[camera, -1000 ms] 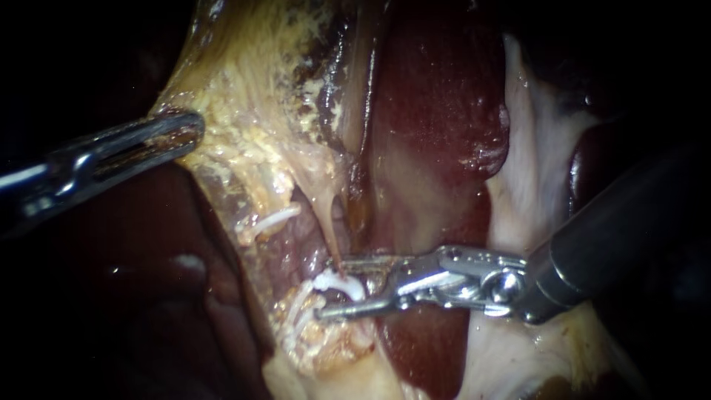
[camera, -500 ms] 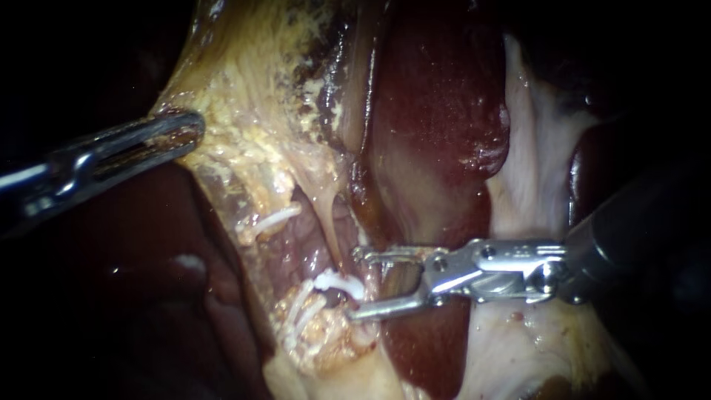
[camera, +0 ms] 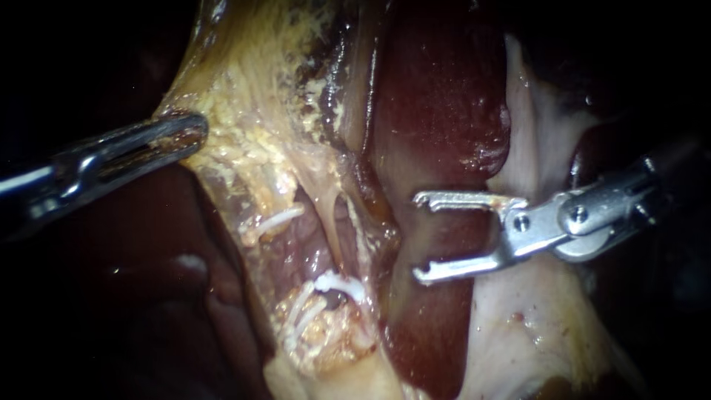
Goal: Going back first clip right tube
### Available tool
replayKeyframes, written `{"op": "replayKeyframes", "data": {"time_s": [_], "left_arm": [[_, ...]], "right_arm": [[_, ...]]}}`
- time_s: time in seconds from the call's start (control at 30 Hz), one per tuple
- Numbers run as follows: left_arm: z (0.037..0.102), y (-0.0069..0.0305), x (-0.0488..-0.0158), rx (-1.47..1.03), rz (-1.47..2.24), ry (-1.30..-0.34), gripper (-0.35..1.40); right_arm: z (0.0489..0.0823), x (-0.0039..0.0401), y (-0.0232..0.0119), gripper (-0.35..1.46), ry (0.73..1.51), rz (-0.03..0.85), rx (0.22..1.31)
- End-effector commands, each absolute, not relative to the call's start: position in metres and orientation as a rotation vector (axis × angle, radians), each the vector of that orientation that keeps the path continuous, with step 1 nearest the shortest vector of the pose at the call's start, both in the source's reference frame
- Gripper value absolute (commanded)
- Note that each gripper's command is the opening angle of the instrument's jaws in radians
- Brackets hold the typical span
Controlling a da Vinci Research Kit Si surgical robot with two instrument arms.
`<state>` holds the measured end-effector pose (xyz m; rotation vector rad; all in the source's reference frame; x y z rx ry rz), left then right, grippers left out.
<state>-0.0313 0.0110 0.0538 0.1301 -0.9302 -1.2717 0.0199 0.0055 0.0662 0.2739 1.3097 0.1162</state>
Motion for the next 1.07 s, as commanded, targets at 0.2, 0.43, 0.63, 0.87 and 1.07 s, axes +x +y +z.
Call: {"op": "replayKeyframes", "data": {"time_s": [0.2, 0.43, 0.63, 0.87, 1.07], "left_arm": [[0.0576, 0.0089, -0.0336, 0.145, -1.239, -0.889, -0.35], [0.0645, 0.0068, -0.0366, 0.207, -1.225, -0.822, -0.35], [0.0653, 0.0073, -0.0393, 0.22, -1.227, -0.82, -0.35], [0.0656, 0.0074, -0.0394, 0.22, -1.225, -0.82, -0.35], [0.0655, 0.0073, -0.0392, 0.221, -1.225, -0.821, -0.35]], "right_arm": [[0.0666, 0.0196, 0.0056, 0.6, 1.31, 0.103, 0.268], [0.0667, 0.0189, 0.0055, 0.6, 1.31, 0.101, 0.267], [0.0666, 0.0187, 0.0055, 0.6, 1.31, 0.101, 0.268], [0.0664, 0.0188, 0.0055, 0.6, 1.31, 0.101, 0.269], [0.0665, 0.0189, 0.0055, 0.6, 1.312, 0.103, 0.267]]}}
